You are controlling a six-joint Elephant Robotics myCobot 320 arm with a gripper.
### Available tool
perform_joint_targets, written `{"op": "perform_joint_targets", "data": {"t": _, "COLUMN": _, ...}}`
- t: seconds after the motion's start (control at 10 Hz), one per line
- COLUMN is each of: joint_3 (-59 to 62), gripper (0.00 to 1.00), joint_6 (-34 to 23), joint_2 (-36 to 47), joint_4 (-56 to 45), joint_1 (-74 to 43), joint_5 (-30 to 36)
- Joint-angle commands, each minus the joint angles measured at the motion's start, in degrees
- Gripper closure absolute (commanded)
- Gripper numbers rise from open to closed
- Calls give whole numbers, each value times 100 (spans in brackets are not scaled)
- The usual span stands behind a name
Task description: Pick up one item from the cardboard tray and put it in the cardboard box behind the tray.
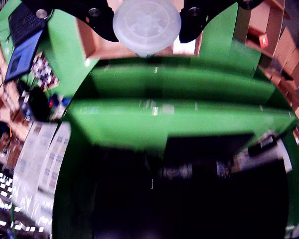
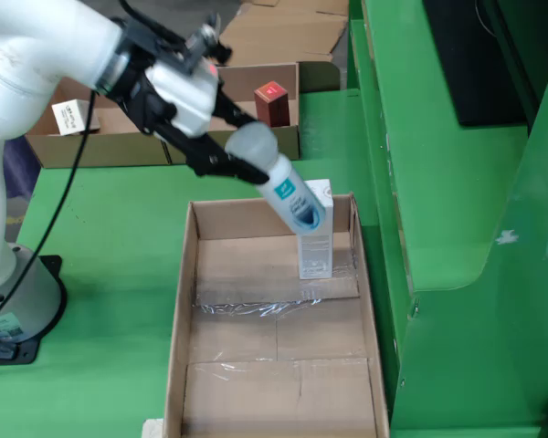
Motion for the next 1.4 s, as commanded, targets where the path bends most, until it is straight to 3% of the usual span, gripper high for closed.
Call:
{"op": "perform_joint_targets", "data": {"t": 0.0, "joint_3": 659, "gripper": 100, "joint_6": -471, "joint_2": 193, "joint_4": 2309, "joint_1": 706, "joint_5": -1570}}
{"op": "perform_joint_targets", "data": {"t": 0.1, "joint_3": 659, "gripper": 100, "joint_6": -666, "joint_2": 133, "joint_4": 2721, "joint_1": 869, "joint_5": -1847}}
{"op": "perform_joint_targets", "data": {"t": 0.3, "joint_3": 659, "gripper": 100, "joint_6": -494, "joint_2": 376, "joint_4": 2301, "joint_1": 1065, "joint_5": -1830}}
{"op": "perform_joint_targets", "data": {"t": 0.6, "joint_3": 659, "gripper": 100, "joint_6": -5, "joint_2": 623, "joint_4": 1086, "joint_1": 1584, "joint_5": -1221}}
{"op": "perform_joint_targets", "data": {"t": 0.8, "joint_3": 659, "gripper": 100, "joint_6": -5, "joint_2": 623, "joint_4": 1086, "joint_1": 1584, "joint_5": -1221}}
{"op": "perform_joint_targets", "data": {"t": 0.9, "joint_3": 659, "gripper": 100, "joint_6": 161, "joint_2": 719, "joint_4": 564, "joint_1": 1863, "joint_5": -950}}
{"op": "perform_joint_targets", "data": {"t": 1.0, "joint_3": 659, "gripper": 100, "joint_6": 473, "joint_2": 1110, "joint_4": -815, "joint_1": 2908, "joint_5": -460}}
{"op": "perform_joint_targets", "data": {"t": 1.3, "joint_3": 659, "gripper": 100, "joint_6": 519, "joint_2": 1169, "joint_4": -1137, "joint_1": 3308, "joint_5": -388}}
